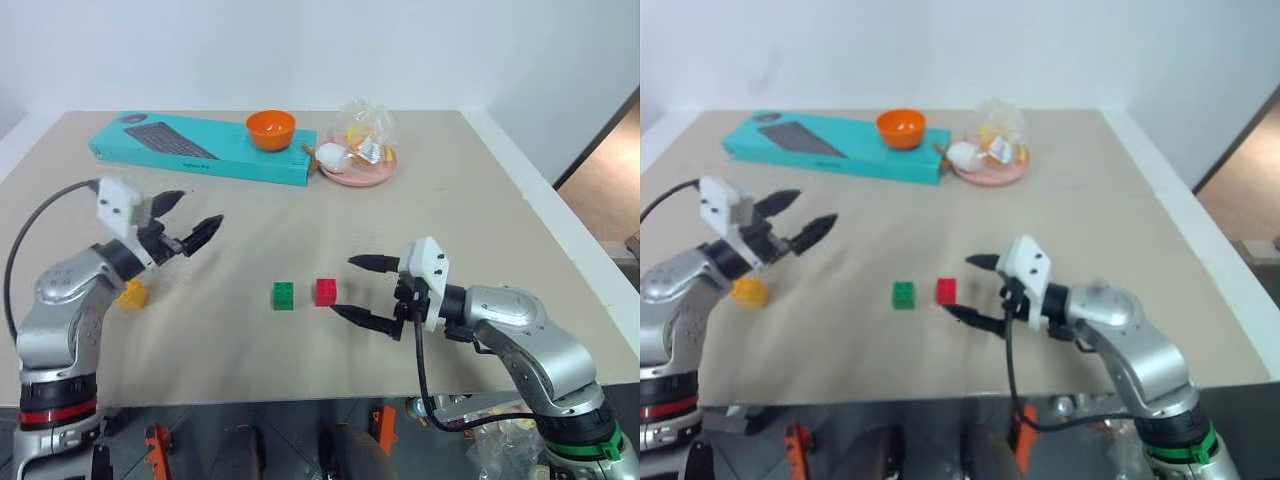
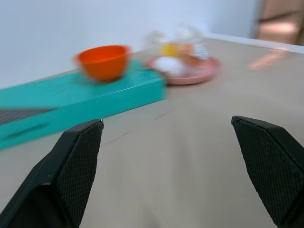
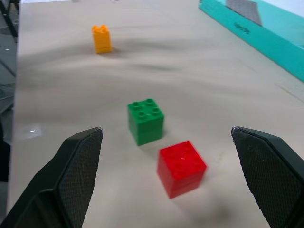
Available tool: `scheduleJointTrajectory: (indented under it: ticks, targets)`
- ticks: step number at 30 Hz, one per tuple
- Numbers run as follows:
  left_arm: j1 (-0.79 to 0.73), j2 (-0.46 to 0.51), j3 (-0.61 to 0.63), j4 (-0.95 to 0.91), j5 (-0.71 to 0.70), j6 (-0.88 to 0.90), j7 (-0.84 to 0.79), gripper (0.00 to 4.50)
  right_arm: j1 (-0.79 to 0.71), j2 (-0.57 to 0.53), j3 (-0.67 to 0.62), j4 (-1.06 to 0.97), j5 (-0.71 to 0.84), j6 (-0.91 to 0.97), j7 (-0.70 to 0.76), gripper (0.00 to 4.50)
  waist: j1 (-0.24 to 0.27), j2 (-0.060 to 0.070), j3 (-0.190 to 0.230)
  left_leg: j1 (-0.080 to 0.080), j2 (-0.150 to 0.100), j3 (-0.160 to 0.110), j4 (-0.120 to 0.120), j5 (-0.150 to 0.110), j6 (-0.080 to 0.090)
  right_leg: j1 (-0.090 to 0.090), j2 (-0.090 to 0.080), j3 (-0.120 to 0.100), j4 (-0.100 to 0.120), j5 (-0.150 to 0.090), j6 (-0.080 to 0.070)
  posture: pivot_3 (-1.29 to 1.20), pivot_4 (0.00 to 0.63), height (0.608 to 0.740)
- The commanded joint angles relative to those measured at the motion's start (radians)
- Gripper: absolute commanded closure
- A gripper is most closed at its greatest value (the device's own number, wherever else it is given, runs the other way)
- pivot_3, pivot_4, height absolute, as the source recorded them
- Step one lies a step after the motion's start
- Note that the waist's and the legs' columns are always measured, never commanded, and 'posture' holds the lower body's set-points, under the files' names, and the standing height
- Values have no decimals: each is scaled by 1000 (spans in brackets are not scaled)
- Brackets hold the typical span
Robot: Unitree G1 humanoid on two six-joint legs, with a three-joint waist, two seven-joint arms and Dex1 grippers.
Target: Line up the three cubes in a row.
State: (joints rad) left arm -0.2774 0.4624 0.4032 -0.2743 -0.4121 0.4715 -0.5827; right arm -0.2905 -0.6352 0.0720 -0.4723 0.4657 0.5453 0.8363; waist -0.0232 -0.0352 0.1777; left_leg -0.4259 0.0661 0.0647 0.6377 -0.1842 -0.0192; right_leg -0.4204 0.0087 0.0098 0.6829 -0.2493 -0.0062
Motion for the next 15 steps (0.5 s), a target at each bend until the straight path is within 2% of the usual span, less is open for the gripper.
scheduleJointTrajectory:
  ticks: [1,7,15]
  targets:
    - [115,-50,98,-123,6,-10,149,37,-19,1,-30,6,12,-23,6,0,0,0,0,0,0,0,0,0,0,0,0,0,0,0,0,0,150,740]
    - [258,-120,118,-127,22,-93,233,37,-32,6,-25,32,6,-32,9,0,4,-2,0,2,0,0,-1,1,0,1,-1,1,0,1,-2,0,150,740]
    - [362,-121,79,-45,33,-144,219,37,-37,1,-12,39,-11,-33,6,0,2,-3,-1,3,0,3,-1,2,1,1,-1,4,0,3,-2,0,150,740]
